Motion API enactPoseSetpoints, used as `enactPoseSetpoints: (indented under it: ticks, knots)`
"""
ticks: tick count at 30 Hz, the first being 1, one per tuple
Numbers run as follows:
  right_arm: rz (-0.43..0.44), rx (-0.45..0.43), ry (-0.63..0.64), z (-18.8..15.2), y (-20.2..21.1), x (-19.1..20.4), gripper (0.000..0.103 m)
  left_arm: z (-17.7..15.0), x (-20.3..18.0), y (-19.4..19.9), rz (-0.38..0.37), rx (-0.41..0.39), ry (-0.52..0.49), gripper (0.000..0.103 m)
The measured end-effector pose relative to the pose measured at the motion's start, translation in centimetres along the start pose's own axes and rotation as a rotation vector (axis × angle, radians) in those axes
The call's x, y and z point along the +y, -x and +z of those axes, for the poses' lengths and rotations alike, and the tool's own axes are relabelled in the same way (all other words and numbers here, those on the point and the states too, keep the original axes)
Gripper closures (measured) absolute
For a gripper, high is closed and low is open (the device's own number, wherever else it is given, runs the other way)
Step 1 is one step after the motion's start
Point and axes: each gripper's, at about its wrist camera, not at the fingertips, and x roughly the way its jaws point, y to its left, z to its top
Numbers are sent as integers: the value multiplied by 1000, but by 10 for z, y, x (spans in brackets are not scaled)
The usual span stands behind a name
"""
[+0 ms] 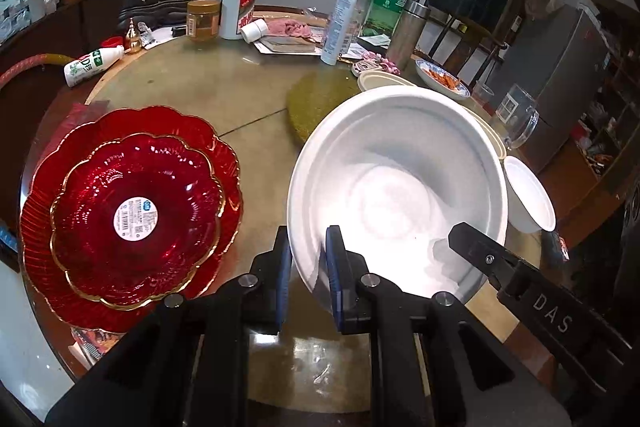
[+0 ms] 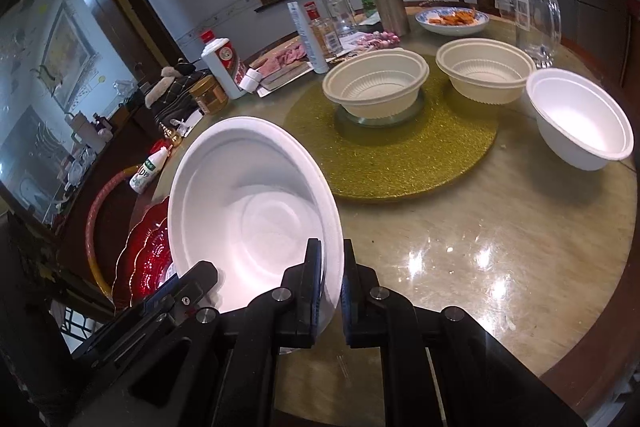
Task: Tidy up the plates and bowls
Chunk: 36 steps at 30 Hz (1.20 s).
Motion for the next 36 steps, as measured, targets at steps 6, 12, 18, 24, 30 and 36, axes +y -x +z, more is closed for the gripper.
enactPoseSetpoints:
  ticks: [6,12,18,24,30,36]
  knots:
    - [11,-11,18,1,3,7,95,-1,2,9,3,-17,3,88]
    - [20,-34,24,1,11,12,94,-1,0,20,4,-38,-2,88]
    - [27,-59,36,2,21,16,94,1,-1,29,9,-65,-9,88]
    - [47,-57,55,1,19,29,94,0,9,38,34,-85,7,88]
    - [75,-42,96,-2,10,55,94,2,34,44,68,-99,51,88]
    - [96,-16,135,-6,-5,83,94,0,60,48,97,-107,97,88]
